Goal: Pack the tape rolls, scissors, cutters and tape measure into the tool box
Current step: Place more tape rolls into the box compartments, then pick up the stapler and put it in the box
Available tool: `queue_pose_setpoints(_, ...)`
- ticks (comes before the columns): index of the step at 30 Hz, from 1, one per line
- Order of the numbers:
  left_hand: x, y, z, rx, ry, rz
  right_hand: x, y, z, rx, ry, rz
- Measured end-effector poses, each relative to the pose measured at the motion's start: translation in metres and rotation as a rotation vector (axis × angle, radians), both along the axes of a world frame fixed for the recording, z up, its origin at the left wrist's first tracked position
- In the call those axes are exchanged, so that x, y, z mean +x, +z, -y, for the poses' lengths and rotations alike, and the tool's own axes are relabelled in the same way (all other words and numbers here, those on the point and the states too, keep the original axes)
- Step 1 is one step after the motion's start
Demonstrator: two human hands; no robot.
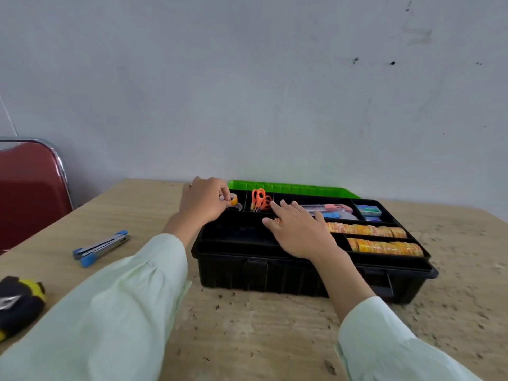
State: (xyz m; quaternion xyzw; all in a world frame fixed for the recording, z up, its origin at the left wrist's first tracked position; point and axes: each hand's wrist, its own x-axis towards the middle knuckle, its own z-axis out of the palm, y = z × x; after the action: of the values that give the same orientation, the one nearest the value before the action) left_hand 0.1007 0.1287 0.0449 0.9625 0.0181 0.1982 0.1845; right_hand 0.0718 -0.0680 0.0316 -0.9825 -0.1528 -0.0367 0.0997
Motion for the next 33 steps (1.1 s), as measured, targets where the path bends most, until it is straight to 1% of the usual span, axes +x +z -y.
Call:
queue_pose_setpoints(3,0.007,0.002,0.005,0.065,-0.006,-0.061,-0.001,0.000,0.001,0.013,0.004,0.004)
queue_pose_setpoints(10,0.013,0.016,0.008,0.121,0.014,-0.172,-0.003,0.001,0.002,0.031,0.000,0.013)
queue_pose_setpoints(13,0.014,0.017,0.012,0.190,0.028,-0.182,-0.004,0.001,0.002,0.039,-0.003,0.012)
queue_pose_setpoints(15,0.013,0.015,0.012,0.207,0.016,-0.157,-0.005,0.002,0.002,0.043,-0.005,0.011)
queue_pose_setpoints(18,0.004,0.013,0.006,0.096,0.000,-0.025,-0.006,0.003,0.001,0.049,-0.005,0.007)
queue_pose_setpoints(20,-0.006,0.008,0.001,-0.043,0.001,0.107,-0.007,0.004,0.002,0.066,-0.018,0.007)
queue_pose_setpoints(22,-0.020,0.000,-0.006,-0.179,0.012,0.198,-0.009,0.006,-0.003,0.076,-0.044,0.029)
queue_pose_setpoints(25,-0.039,-0.016,-0.015,-0.251,0.012,0.303,-0.017,0.008,-0.014,0.056,-0.078,0.164)
queue_pose_setpoints(26,-0.045,-0.024,-0.019,-0.272,0.005,0.347,-0.021,0.009,-0.022,0.076,-0.058,0.193)
queue_pose_setpoints(28,-0.055,-0.038,-0.029,-0.306,0.021,0.413,-0.028,0.011,-0.041,0.146,0.027,0.187)
queue_pose_setpoints(30,-0.063,-0.051,-0.046,-0.310,0.089,0.380,-0.032,0.011,-0.064,0.175,0.124,0.127)
queue_pose_setpoints(33,-0.069,-0.067,-0.077,-0.218,0.233,0.224,-0.032,0.007,-0.084,0.093,0.192,0.036)
